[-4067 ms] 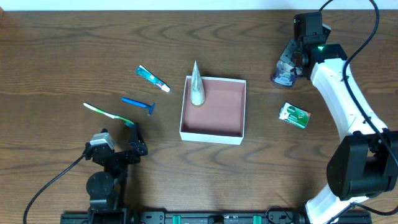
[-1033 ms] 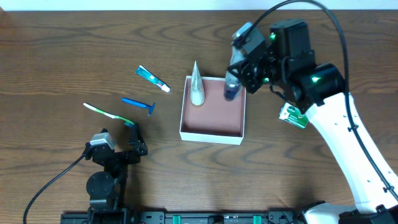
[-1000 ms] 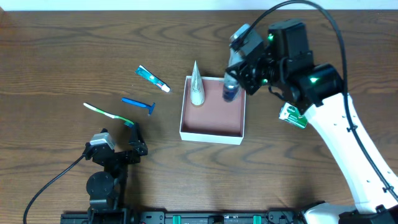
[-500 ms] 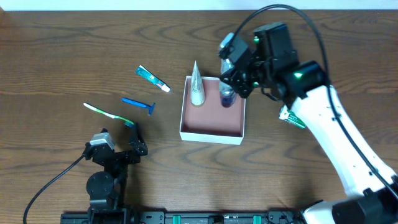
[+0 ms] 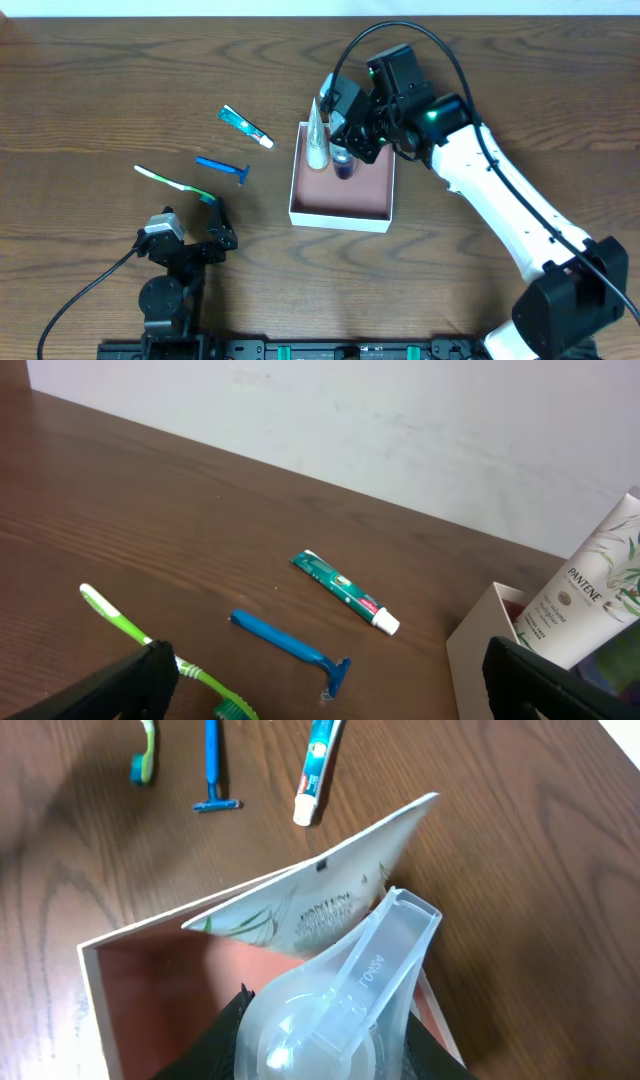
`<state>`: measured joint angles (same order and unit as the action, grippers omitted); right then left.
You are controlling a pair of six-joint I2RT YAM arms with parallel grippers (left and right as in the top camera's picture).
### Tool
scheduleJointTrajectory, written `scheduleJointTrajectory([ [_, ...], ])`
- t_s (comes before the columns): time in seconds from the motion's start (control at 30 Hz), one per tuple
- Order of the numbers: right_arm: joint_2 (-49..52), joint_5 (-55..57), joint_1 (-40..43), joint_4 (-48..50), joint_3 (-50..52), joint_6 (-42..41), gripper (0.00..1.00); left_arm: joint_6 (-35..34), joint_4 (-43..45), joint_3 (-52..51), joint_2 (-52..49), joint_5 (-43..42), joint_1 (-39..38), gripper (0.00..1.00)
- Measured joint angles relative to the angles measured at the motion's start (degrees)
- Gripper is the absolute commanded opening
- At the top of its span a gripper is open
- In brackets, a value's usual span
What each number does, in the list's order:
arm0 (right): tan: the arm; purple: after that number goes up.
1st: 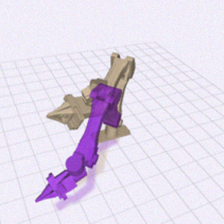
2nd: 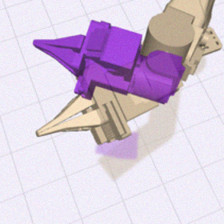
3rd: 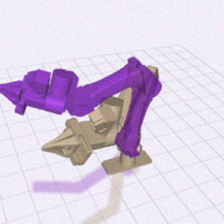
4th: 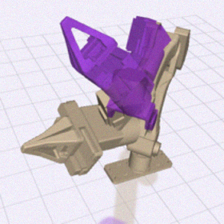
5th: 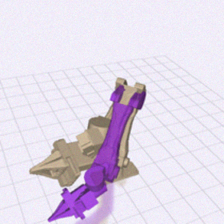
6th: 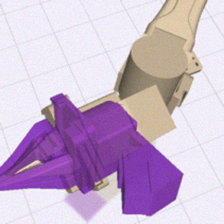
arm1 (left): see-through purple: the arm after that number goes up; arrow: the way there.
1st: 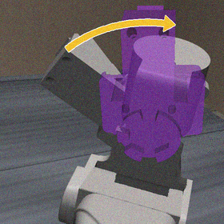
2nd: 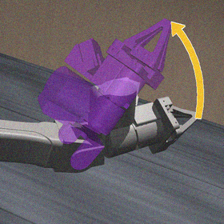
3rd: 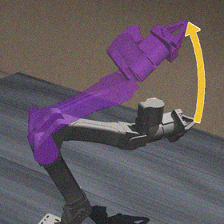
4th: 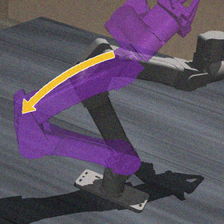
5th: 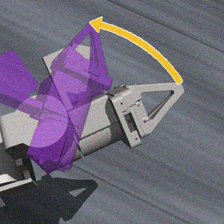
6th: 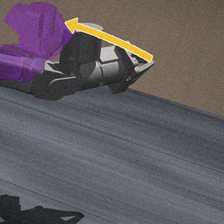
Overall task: Pack container
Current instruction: 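Lower the soap bottle into the box beside the tube and release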
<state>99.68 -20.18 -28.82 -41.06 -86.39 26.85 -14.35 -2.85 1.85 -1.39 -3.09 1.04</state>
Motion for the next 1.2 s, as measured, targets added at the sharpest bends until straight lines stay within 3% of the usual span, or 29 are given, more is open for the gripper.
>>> scheduleJointTrajectory([
  [0.8,6.2,-0.8,0.0,3.6,0.1,4.7,0.02,0.0,0.0,0.0,0.0,0.0,0.0,0.98],
  [0.97,6.2,-0.8,0.0,3.6,0.1,4.7,0.21,0.0,0.0,0.0,0.0,0.0,0.0,0.98],
  [1.2,6.2,-0.8,0.0,3.6,0.1,4.7,0.37,0.0,0.0,0.0,0.0,0.0,0.0,0.98],
])
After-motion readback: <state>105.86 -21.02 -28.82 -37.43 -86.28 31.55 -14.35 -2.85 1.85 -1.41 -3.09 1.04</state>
